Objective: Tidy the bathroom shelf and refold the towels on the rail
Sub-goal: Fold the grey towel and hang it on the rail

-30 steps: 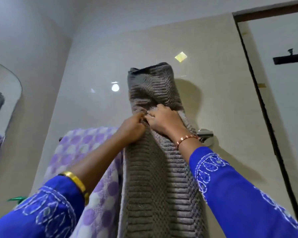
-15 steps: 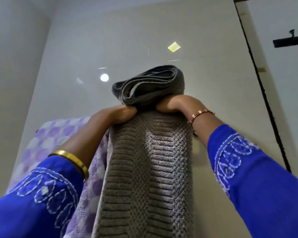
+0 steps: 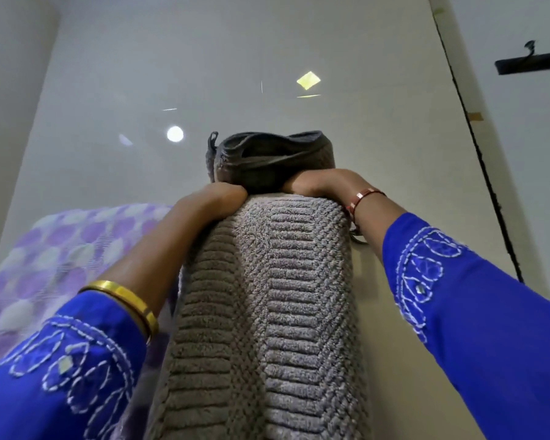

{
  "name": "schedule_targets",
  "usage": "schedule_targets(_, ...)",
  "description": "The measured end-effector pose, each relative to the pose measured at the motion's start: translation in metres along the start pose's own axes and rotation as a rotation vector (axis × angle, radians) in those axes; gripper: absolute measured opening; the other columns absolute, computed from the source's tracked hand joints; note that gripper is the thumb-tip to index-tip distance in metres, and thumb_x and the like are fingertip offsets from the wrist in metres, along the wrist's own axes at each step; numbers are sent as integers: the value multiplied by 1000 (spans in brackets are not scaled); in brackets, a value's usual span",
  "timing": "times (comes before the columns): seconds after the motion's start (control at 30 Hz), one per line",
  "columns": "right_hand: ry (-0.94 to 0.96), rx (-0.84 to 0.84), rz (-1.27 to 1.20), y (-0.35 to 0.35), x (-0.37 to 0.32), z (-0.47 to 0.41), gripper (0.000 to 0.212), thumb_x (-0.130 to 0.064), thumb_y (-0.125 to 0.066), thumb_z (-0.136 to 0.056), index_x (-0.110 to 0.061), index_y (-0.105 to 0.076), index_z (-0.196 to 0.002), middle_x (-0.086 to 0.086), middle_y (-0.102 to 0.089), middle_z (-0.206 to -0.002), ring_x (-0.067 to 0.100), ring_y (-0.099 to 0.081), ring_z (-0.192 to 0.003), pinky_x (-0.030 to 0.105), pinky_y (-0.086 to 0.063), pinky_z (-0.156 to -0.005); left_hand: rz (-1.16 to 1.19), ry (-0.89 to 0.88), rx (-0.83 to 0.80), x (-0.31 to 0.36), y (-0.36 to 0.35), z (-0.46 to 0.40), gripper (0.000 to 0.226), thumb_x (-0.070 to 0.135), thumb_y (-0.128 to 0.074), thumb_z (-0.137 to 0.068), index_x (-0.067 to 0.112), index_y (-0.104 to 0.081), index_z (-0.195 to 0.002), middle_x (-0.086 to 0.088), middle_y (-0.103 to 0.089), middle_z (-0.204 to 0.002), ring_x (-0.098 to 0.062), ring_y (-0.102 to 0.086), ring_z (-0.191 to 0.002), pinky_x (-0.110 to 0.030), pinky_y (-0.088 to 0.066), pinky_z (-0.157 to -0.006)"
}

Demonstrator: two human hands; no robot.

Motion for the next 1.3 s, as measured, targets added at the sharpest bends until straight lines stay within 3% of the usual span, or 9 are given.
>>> schedule_targets(0.13,88,388,-69,-1,2,23,31,-24,-56,-87,-9,-51,-59,7,-53,-61,21,-46,-59,23,-34,-45,-74,-68,447,-6,-3,11,36,31,-43,-87,2,-63,-95,-25,-63,-102,-36,-56,-90,-35,-40,-72)
schedule_targets(0.23,215,1001,-23,-18,12,26,26,-19,-54,-86,-7,-57,-63,10,-57,-60,24,-51,-58,25,-35,-51,-116,-341,595,1,-2,18,28,24,-45,-91,1,-60,-97,-22,-61,-104,-36,-55,-95,-40,-43,-74)
schedule_targets(0.3,259,1137,28,-23,11,32,23,-15,-52,-87,-2,-62,-72,16,-62,-71,26,-55,-66,27,-34,-57,-152,-472,558,5,-1,18,26,22,-47,-92,3,-60,-104,-19,-61,-106,-35,-55,-98,-41,-44,-78)
schedule_targets(0.57,89,334,101,8,4,35,51,-41,-31,-98,-14,-36,-54,7,-47,-63,25,-46,-66,31,-28,-56,-185,-262,179,13,6,8,42,32,-35,-98,2,-61,-112,-23,-57,-124,-35,-52,-114,-35,-39,-90)
schedule_targets(0.7,13,113,71,22,-4,37,54,-42,-26,-99,-1,-51,-123,15,-40,-144,26,-40,-129,29,-32,-97,-188,-155,35,21,8,10,42,27,-32,-97,3,-54,-123,-21,-50,-135,-33,-47,-122,-33,-36,-98)
schedule_targets(0.9,-49,-98,-10,20,5,40,48,-37,-33,-99,-4,-44,-131,11,-42,-142,25,-45,-124,27,-34,-93,-110,-134,-161,24,9,14,38,12,-26,-97,-2,-54,-119,-20,-48,-136,-30,-45,-123,-33,-32,-102)
schedule_targets(1.13,-13,-22,71,5,5,27,44,-28,-32,-100,5,-54,-119,22,-50,-132,28,-50,-108,29,-30,-57,-68,-86,-116,23,-2,2,37,16,-27,-99,-4,-51,-118,-23,-49,-132,-31,-48,-117,-31,-35,-94)
schedule_targets(1.2,35,147,-1,2,11,33,45,-36,-37,-97,2,-61,-91,23,-61,-100,25,-50,-85,31,-25,-50,-64,-68,-47,21,-3,4,39,23,-30,-97,4,-48,-126,-20,-47,-137,-31,-47,-120,-33,-35,-98)
schedule_targets(1.3,103,577,-51,-9,20,37,51,-37,-45,-93,-15,-34,-49,2,-36,-48,20,-33,-46,28,-21,-45,-106,-111,70,17,-5,7,40,27,-29,-97,7,-48,-126,-20,-50,-136,-32,-49,-119,-36,-37,-99)
Point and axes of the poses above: each hand's wrist, its own z-axis away from the middle knuckle, its own y-axis out of the back of the hand, x = y × z, the point moved 1 cm from there along -z, towards the middle knuckle
